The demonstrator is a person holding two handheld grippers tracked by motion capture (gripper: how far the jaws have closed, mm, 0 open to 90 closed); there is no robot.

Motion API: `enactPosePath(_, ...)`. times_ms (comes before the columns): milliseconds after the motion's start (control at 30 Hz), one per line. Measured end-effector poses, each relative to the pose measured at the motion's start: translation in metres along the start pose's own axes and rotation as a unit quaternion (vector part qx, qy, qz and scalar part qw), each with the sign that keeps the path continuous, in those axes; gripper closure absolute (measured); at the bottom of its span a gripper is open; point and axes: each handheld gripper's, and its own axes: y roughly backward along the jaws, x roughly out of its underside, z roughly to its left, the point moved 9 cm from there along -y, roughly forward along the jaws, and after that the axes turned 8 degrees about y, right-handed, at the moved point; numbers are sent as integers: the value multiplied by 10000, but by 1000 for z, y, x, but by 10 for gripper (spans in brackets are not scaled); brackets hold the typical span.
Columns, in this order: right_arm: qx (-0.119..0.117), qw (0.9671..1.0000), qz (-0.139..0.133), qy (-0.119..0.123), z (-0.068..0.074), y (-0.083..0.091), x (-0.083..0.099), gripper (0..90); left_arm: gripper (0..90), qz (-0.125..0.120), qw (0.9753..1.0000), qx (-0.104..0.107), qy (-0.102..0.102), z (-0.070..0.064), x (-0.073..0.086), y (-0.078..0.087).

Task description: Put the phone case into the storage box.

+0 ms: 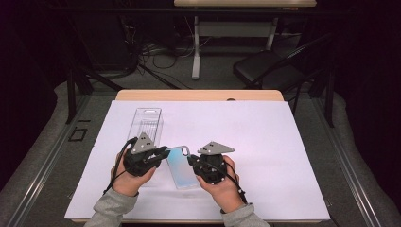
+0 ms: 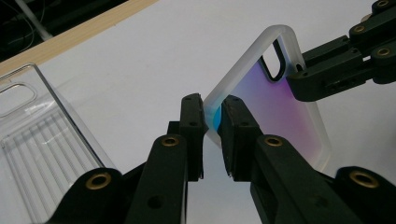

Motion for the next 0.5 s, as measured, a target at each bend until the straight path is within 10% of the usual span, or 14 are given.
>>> enactPosePath(500,-10,10000,-27,-13,0,0,0,840,803,-10,10000,63,52,0,0,1)
